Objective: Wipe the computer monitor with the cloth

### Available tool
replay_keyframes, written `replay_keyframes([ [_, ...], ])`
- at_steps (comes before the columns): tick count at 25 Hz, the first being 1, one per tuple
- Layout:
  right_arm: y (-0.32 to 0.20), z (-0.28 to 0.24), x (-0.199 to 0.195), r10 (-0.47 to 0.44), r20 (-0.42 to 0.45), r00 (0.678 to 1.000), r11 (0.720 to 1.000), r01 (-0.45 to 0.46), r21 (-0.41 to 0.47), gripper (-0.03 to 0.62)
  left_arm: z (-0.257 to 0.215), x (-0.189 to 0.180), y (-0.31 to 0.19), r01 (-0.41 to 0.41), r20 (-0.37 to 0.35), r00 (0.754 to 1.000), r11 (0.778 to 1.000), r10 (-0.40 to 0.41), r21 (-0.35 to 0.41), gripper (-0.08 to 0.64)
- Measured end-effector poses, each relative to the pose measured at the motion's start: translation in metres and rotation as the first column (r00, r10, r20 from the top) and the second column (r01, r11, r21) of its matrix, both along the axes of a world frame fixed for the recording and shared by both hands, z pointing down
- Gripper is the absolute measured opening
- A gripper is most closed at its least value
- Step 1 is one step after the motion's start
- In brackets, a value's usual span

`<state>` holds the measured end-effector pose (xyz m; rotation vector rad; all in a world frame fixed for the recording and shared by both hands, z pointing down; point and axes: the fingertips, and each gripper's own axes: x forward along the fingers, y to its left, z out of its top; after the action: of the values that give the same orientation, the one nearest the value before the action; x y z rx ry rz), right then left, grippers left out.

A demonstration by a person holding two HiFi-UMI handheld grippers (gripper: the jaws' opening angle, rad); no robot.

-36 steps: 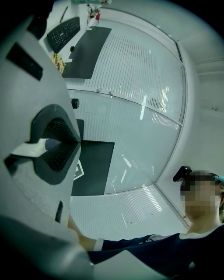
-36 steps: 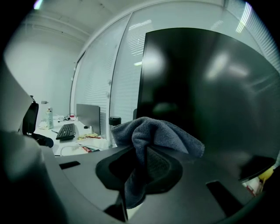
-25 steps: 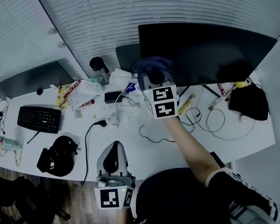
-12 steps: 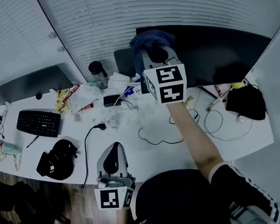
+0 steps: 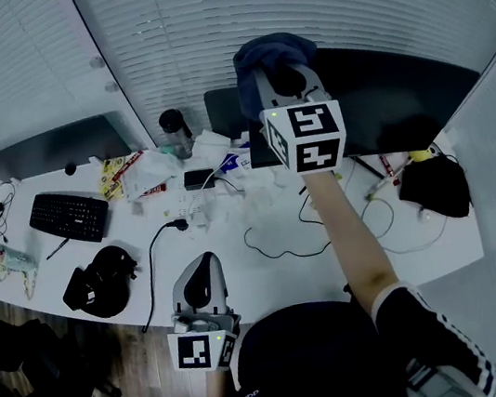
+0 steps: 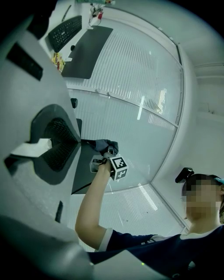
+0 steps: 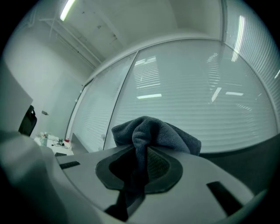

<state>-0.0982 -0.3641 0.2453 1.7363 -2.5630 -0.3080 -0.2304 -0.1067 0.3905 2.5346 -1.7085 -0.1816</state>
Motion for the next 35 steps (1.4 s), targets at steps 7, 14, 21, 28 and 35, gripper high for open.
replay_keyframes([
  [7,0.052,-0.017,0.030,-0.062,0.045,0.997,0.994,0.058,0.094,0.048,0.001,0.012,0.007,-0.019,0.023,1.000,1.000,0.019,-0.001,0.005],
  [14,0.121,-0.018,0.106,-0.044,0.046,0.998,0.988,0.037,0.152,0.048,-0.003,0.060,0.017,-0.104,0.039,0.994,0.995,0.103,0.003,0.005],
  [21,0.199,-0.008,0.210,0.068,0.048,0.996,0.987,-0.075,0.143,0.046,-0.006,0.129,0.043,-0.204,0.059,0.977,0.979,0.203,0.008,0.005],
  [28,0.296,0.015,0.311,0.168,0.062,0.984,0.983,-0.172,0.070,0.046,-0.012,0.215,0.102,-0.283,0.049,0.958,0.959,0.282,0.009,0.005],
  [35,0.384,0.050,0.369,0.204,0.025,0.979,0.979,-0.204,0.009,0.046,-0.012,0.277,0.167,-0.320,0.039,0.947,0.947,0.319,0.024,0.006],
])
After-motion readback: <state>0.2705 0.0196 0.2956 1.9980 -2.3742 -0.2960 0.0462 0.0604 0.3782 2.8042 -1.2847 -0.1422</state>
